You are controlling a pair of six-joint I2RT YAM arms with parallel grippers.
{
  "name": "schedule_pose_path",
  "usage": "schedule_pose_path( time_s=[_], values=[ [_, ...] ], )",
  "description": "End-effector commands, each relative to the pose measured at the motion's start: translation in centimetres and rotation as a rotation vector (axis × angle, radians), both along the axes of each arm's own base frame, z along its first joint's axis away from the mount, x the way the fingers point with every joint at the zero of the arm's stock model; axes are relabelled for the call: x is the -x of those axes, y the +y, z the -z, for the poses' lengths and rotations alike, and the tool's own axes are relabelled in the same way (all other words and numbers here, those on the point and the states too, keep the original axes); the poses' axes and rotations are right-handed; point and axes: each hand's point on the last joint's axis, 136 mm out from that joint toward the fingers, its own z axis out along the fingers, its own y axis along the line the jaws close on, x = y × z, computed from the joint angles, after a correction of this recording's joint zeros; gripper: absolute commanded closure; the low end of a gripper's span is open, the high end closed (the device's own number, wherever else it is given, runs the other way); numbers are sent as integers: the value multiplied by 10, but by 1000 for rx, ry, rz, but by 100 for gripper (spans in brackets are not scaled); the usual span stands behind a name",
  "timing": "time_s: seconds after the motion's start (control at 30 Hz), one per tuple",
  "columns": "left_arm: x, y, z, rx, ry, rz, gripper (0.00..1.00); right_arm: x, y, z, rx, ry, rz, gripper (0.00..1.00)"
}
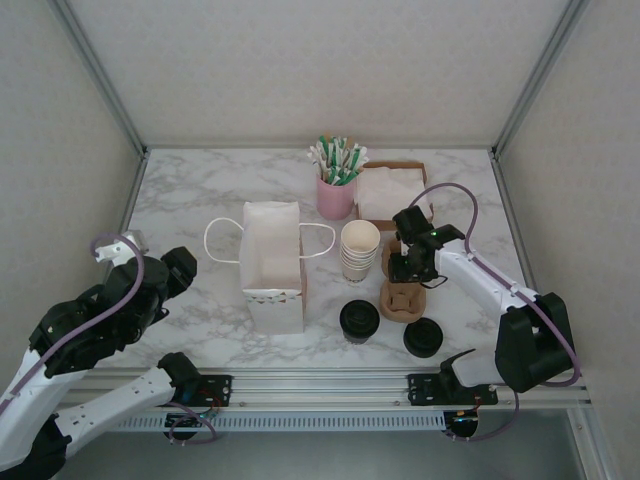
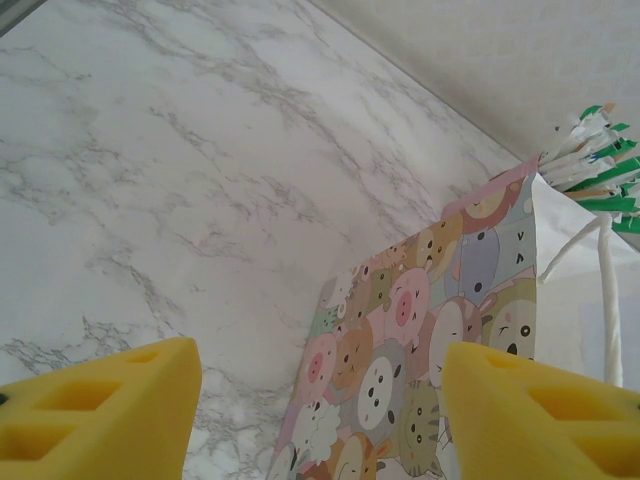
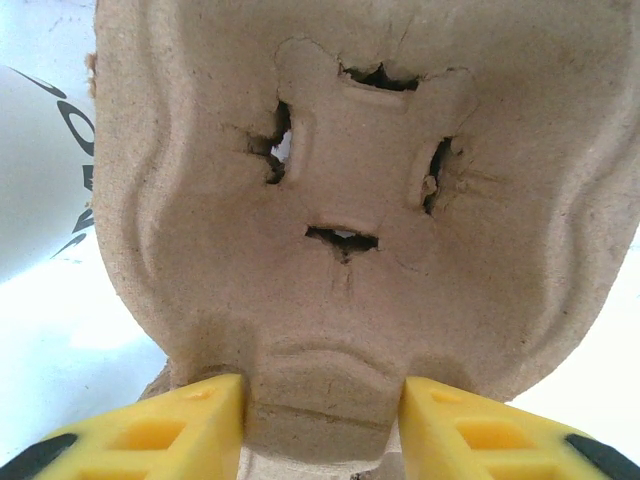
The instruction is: Pack the takeout coffee
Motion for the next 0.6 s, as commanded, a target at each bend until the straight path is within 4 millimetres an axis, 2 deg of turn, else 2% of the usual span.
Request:
schedule_pose_path(
  time_s=[0.0, 0.57],
  values=[
    [1, -1, -2, -3, 3, 8, 35, -3, -3, -8, 32, -15, 20, 56],
    [-1, -3, -2, -8, 2, 10, 35, -1, -5, -27, 18, -40, 51, 57]
  ],
)
